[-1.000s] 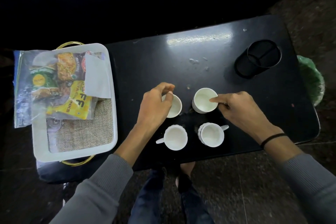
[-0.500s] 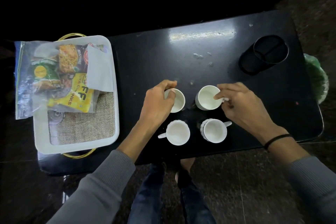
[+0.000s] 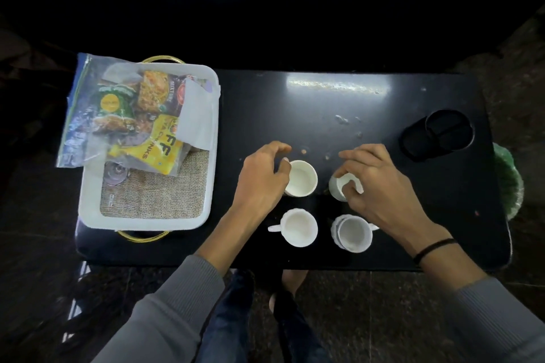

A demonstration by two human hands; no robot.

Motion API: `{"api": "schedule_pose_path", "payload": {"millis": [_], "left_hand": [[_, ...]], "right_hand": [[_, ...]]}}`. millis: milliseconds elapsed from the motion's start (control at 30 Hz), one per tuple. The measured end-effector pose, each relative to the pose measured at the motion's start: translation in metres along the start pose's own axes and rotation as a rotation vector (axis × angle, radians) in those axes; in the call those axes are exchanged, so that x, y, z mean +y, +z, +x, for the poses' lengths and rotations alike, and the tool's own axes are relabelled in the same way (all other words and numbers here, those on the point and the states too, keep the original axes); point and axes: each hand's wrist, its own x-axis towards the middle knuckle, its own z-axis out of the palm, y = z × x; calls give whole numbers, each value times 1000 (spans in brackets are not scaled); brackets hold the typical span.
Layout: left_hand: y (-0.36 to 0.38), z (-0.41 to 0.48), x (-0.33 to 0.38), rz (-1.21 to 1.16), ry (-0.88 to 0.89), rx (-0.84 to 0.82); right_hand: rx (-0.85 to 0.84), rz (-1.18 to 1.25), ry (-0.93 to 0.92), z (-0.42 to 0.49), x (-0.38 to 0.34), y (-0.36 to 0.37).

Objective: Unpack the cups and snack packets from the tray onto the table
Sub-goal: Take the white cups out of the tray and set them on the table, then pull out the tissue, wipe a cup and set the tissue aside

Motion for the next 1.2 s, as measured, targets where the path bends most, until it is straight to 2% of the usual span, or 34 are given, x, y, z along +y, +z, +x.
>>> {"api": "schedule_pose_path", "payload": {"millis": [333,433,600,733,1033,1200], "left_hand": [[-81,9,-41,-13,-75,202],[-107,22,-59,30,-132,254],[-130,50,-80,131,-213,317],[-133,70,-91,158,-243,265],[-125,94,-104,546,-190,274],[-130,94,-104,485,-142,271]], "right_hand": [[-65,66,-279,85,-106,23],[-131,105,-322,119,-141,40],[-337,207,-282,160,-176,67],[-399,233,-229,174,-185,82],[-331,266,-135,177,-186,91],[-280,304,-80,167,-181,89]]}}
